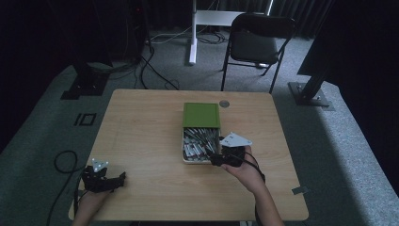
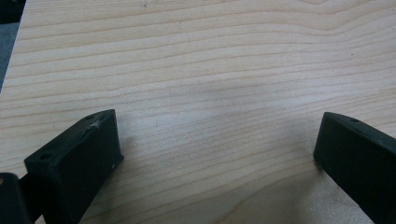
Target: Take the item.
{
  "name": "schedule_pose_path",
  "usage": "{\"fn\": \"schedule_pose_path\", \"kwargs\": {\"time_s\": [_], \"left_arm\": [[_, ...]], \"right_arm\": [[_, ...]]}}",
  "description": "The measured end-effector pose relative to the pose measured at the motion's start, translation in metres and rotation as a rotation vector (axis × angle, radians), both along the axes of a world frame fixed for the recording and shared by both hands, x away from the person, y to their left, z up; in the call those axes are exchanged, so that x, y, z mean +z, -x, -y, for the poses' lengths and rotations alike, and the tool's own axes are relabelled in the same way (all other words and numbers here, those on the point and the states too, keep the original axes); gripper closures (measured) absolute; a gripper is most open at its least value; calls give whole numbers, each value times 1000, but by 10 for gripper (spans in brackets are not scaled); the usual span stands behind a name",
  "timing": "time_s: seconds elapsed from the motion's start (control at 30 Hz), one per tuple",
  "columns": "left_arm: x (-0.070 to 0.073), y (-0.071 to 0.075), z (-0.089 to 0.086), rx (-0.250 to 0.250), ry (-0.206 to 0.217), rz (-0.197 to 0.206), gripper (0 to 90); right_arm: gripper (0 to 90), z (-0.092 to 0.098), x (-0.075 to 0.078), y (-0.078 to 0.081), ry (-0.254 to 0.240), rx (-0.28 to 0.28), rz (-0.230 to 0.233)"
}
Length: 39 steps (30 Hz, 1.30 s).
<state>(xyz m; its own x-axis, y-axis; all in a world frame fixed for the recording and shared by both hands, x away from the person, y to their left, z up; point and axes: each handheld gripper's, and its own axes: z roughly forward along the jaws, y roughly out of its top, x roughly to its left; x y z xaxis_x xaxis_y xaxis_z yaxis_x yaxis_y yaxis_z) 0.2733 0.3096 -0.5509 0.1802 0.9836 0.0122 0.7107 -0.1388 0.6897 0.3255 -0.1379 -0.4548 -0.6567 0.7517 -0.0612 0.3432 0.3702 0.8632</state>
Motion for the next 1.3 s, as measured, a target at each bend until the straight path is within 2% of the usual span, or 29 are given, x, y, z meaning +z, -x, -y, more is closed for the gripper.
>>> {"fn": "schedule_pose_path", "kwargs": {"time_s": [0.13,0.17,0.23,0.27,0.33,0.43,0.93,1.3], "left_arm": [[0,0,0,0,0,-1,14],[0,0,0,0,0,0,14],[0,0,0,0,0,0,14],[0,0,0,-1,0,-1,14],[0,0,0,-1,0,-1,14],[0,0,0,0,0,-1,14],[0,0,0,0,0,-1,14],[0,0,0,0,0,-1,14]], "right_arm": [[469,-5,-4,-3,1,31,-3],[520,-6,-5,-4,2,43,-9],[546,-7,-8,-7,11,59,-33],[579,-8,-10,-7,19,53,-40],[664,-9,-12,-8,52,44,-25],[714,-11,-15,-10,52,41,-33],[790,-22,-28,-16,116,8,-52],[783,-32,-33,-16,168,-41,-43]]}}
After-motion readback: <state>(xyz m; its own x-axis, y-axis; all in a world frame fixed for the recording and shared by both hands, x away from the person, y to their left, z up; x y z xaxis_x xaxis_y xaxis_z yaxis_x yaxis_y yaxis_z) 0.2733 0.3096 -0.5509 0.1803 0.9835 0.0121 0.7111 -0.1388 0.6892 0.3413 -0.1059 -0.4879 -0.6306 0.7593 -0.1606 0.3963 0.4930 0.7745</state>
